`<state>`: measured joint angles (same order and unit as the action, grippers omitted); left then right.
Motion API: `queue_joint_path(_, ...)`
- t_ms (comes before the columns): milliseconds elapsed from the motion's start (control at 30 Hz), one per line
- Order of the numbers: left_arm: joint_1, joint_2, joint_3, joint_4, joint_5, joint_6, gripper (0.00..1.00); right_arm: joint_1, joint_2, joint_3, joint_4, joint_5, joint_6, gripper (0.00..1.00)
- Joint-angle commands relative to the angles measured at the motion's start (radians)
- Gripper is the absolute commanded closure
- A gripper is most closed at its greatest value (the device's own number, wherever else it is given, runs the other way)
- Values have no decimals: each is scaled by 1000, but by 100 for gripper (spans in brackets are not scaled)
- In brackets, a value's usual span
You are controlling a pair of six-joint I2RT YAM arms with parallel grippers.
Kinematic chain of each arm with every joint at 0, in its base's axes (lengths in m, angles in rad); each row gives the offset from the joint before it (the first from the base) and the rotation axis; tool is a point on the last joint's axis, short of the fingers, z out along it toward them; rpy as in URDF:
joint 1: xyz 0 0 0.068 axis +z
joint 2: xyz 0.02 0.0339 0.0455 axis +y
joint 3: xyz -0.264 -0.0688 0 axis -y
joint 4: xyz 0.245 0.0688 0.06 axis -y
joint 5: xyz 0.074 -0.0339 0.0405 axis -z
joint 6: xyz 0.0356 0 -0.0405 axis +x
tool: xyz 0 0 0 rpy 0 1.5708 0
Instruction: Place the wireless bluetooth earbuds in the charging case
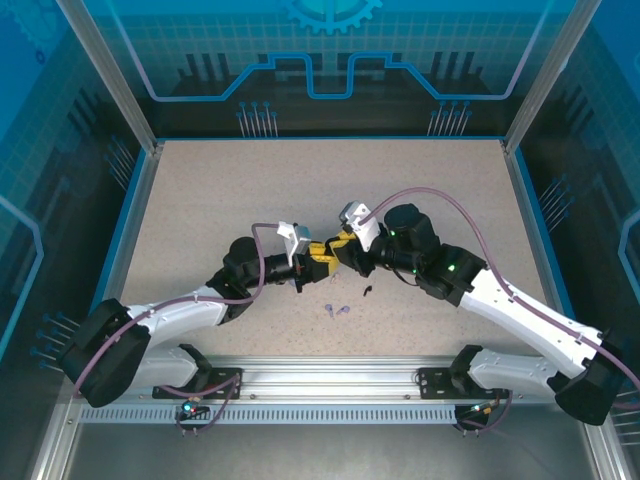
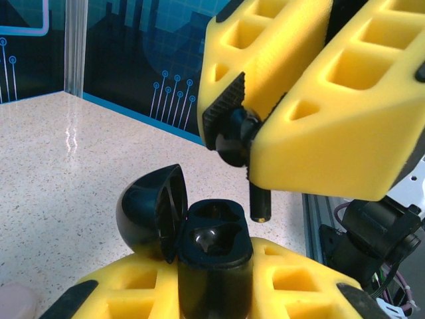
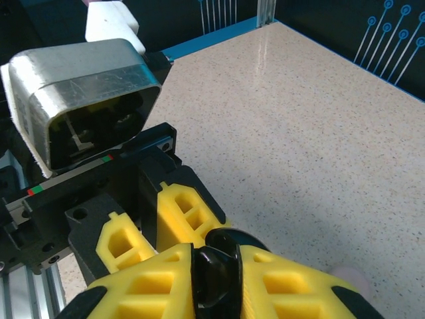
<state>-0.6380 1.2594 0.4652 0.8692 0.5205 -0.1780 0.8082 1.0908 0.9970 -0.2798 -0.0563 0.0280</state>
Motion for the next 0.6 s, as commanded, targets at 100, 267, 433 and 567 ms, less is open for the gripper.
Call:
queue_joint_path(100,-9,-24,23,21,27,26,100,33,17,41,-14,75,-38,80)
queue_joint_path(267,-9,-30,23,21,26,24,100,41,35,41,-15,97,-46,80)
queue_joint_path(433,-9,-33,23,14,23,25,100,50,46,43,-26,114,-58,80)
queue_joint_path(567,-8,-31,23,14,21,28,100,55,49,46,-31,94,-58,80)
